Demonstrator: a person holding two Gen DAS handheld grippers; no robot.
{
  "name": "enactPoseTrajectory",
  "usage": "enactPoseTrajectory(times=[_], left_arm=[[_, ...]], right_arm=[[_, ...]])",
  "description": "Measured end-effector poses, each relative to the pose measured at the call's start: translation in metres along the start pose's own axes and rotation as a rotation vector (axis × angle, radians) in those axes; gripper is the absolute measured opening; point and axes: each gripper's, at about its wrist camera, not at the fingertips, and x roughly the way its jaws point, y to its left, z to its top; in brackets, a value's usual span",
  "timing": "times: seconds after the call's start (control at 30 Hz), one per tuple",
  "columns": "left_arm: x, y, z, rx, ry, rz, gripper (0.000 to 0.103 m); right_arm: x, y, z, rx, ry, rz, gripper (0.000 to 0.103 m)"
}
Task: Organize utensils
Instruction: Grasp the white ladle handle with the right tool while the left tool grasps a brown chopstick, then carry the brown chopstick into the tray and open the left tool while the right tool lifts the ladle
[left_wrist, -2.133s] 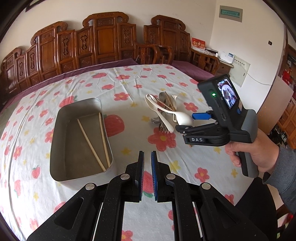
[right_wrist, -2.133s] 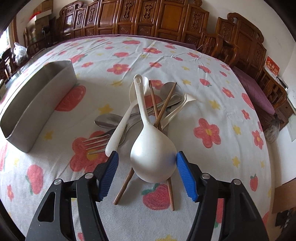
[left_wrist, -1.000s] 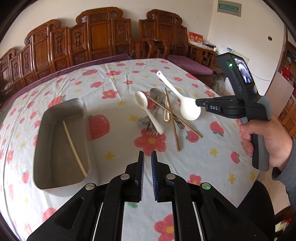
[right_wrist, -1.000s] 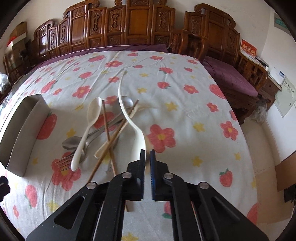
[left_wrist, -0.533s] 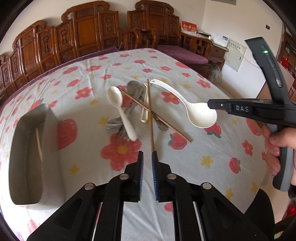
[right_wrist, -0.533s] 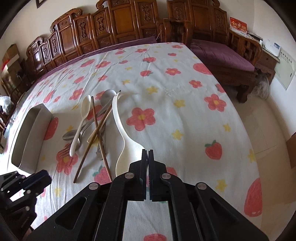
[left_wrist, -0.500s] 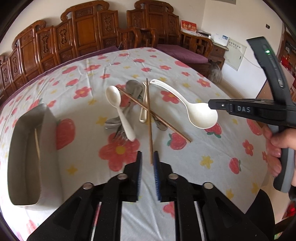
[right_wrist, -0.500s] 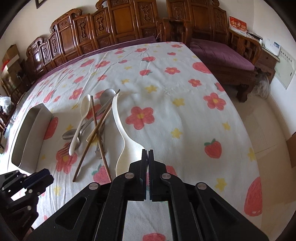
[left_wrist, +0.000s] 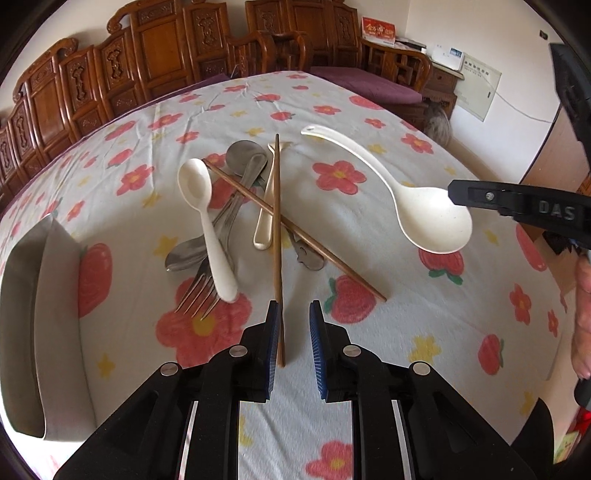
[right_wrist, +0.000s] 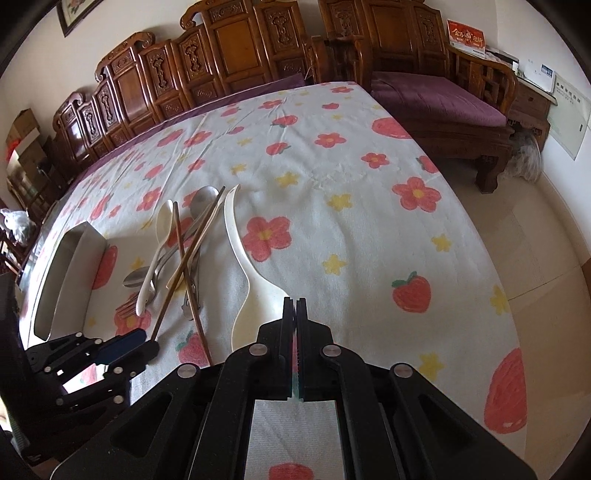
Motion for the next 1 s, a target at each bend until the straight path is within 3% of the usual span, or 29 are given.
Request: enactPoseTrajectory(times=[0.77, 0.83, 1.0], left_arm=[[0.02, -0.006, 0.017, 0.012, 0.046, 0.051, 0.015], [0.021, -0.006, 0.017, 0.01, 0.045, 0.049, 0.006], [0.016, -0.006, 0.015, 0.006, 0.039, 0.048, 0.004]], right_arm=[[0.001, 0.005, -0.001, -0.014, 0.002, 0.012, 0.002], [0.001, 0.006, -0.001, -0.018, 0.002, 0.012, 0.002], [0.001, 0.007, -0.001, -0.021, 0.001, 0.013, 0.002]])
